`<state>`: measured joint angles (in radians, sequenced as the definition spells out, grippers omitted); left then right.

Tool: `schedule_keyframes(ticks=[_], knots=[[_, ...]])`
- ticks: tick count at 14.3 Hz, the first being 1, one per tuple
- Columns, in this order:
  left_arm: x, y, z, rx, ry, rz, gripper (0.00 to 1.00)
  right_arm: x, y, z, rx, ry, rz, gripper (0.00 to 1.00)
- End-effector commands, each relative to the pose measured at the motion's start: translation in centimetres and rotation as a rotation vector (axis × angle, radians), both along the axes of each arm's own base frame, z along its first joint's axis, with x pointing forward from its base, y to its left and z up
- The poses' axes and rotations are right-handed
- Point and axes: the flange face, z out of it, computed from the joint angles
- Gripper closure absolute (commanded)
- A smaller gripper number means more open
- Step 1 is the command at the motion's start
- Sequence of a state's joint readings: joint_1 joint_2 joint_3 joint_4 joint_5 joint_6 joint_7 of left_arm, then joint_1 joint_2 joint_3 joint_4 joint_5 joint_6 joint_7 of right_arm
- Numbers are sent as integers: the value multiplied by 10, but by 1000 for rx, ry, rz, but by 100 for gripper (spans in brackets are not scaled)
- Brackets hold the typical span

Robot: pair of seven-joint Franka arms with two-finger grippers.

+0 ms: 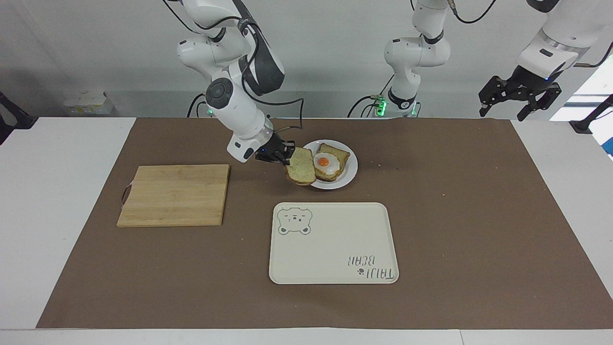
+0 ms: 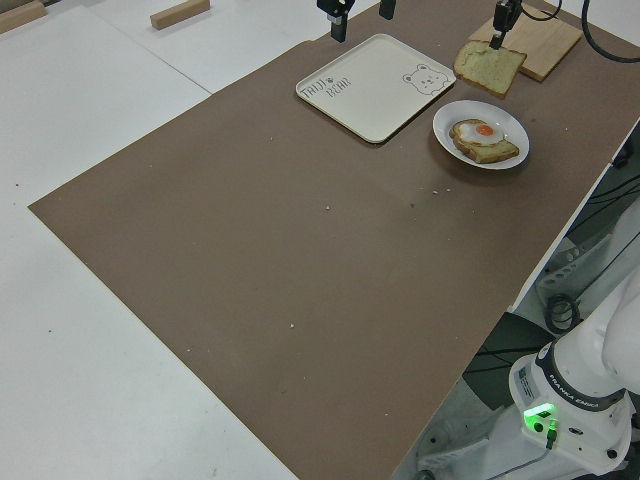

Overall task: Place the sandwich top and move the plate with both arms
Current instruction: 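Carry the bread slice with the right gripper over the egg toast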

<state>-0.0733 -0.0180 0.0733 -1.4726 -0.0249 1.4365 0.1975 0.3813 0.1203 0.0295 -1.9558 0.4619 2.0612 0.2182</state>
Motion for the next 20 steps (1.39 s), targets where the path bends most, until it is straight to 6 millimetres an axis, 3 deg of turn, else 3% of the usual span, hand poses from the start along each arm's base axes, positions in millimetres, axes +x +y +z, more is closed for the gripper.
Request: schedule_keyframes(ticks=[1, 5, 7, 10, 18, 20], knots=[[-8, 2, 1, -7, 5, 11, 0, -13, 26, -5, 32, 28, -71, 100], [-8, 2, 1, -7, 5, 11, 0, -31, 74, -25, 45, 47, -169, 100], [-8, 2, 1, -7, 5, 11, 0, -33, 81, -40, 34, 61, -183, 100], [-8, 2, 1, -7, 5, 11, 0, -49, 110, -68, 45, 50, -168, 100], [-8, 2, 2, -7, 4, 11, 0, -51, 90, -89, 31, -15, 2, 100], [-8, 2, 2, -7, 4, 11, 0, -48, 77, -94, 3, -44, 67, 100]])
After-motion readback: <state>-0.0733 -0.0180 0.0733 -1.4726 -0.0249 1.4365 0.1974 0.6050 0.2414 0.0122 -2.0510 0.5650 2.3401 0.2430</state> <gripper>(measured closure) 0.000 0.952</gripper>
